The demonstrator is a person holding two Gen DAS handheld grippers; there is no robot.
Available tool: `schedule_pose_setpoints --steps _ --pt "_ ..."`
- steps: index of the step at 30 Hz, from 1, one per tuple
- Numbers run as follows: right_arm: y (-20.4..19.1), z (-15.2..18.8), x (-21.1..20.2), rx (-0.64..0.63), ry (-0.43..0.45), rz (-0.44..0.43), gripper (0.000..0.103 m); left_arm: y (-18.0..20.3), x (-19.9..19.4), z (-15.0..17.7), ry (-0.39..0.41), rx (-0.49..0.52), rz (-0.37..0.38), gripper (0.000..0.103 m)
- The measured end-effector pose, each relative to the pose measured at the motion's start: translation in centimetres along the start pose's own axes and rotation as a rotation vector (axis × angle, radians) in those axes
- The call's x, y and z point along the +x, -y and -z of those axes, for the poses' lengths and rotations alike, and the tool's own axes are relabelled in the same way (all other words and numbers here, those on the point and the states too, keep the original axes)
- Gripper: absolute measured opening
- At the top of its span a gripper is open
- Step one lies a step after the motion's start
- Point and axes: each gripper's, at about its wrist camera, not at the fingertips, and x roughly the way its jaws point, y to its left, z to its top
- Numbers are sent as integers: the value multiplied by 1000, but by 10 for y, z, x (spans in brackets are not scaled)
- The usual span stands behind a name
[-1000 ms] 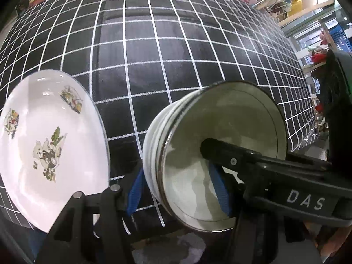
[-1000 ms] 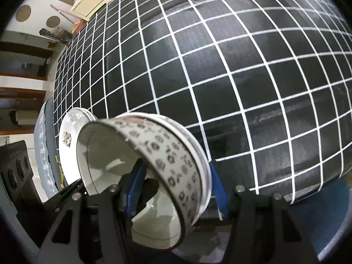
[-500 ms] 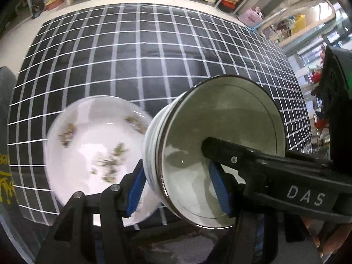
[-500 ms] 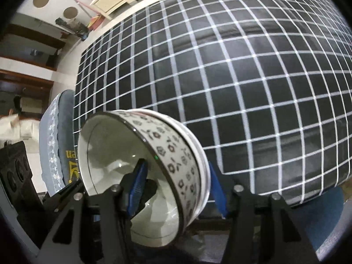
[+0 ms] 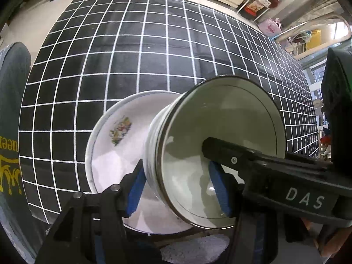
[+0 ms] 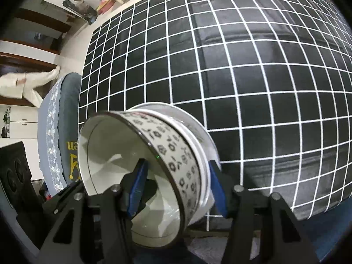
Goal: Organize plates and bowls
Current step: 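Lower the bowl stack onto the plate stack and open the right gripper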
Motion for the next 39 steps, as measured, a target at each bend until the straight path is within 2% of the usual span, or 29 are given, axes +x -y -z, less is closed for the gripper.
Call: schedule_pose_setpoints --steps 12,18,22,28,35,39 --pt "-2 -3 11 1 -6 6 59 -12 6 1 -5 -5 10 55" --pt "3 -3 12 12 -17 -36 60 -21 3 8 -2 -11 16 55" --pt "12 -1 3 12 29 -46 60 -29 -4 13 18 -9 -15 55" --pt "18 5 -20 -7 89 -64 60 -46 -25 23 61 -33 21 55" --pt "29 24 -49 -29 149 -82 60 -36 -59 39 121 24 44 55" --pt "34 38 -56 -29 143 -95 60 -26 -68 56 131 41 68 55"
